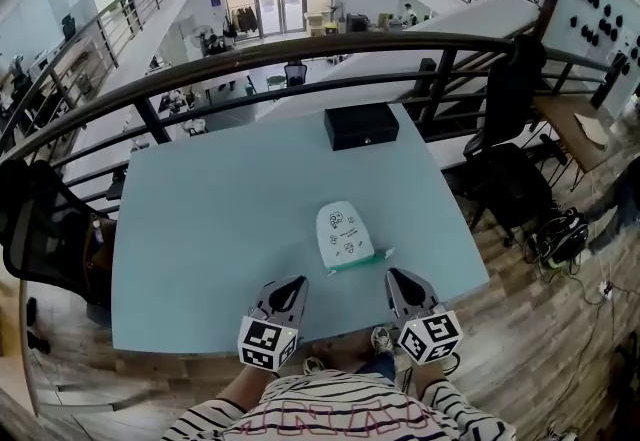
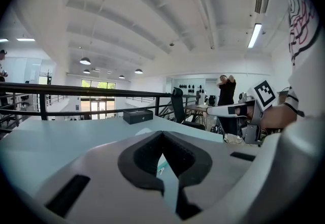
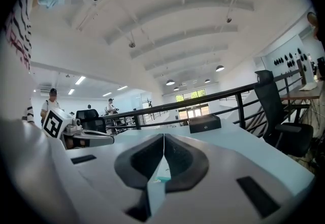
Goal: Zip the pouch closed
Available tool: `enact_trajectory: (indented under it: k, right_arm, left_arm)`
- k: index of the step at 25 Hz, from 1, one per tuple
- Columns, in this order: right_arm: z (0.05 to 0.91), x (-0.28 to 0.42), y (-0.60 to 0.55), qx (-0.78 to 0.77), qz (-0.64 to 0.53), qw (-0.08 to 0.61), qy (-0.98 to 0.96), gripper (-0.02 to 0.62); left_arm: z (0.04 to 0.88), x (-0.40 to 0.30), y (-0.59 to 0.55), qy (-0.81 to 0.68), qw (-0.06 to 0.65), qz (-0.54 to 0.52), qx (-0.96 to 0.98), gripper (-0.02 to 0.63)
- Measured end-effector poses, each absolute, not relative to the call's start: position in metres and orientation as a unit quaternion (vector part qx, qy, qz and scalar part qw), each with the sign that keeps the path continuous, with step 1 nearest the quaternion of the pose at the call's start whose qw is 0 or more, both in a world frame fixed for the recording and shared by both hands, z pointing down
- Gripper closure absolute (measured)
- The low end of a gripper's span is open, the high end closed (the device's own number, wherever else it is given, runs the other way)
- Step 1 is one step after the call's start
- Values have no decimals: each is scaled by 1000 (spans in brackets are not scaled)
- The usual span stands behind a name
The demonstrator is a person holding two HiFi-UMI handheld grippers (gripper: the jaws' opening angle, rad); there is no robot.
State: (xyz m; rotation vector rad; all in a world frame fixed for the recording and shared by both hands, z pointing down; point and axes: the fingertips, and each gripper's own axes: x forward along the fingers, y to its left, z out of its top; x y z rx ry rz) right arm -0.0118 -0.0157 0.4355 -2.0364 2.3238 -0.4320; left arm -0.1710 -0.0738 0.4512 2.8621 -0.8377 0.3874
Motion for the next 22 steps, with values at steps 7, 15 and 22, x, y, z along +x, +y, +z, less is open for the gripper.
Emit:
enact_trajectory:
  k: [7, 15, 22]
  right_arm:
    - [445, -24, -4, -660, -146, 7, 737, 568]
    - [453, -35, 7, -666, -152, 4, 730, 569]
    - [452, -39, 5, -667, -148, 3, 730, 569]
  left_arm:
    - [453, -176, -64, -266, 64, 132, 953, 583]
    - [457, -184, -53, -261, 72, 124, 955, 583]
    - [454, -186, -53, -261, 76, 106, 956, 583]
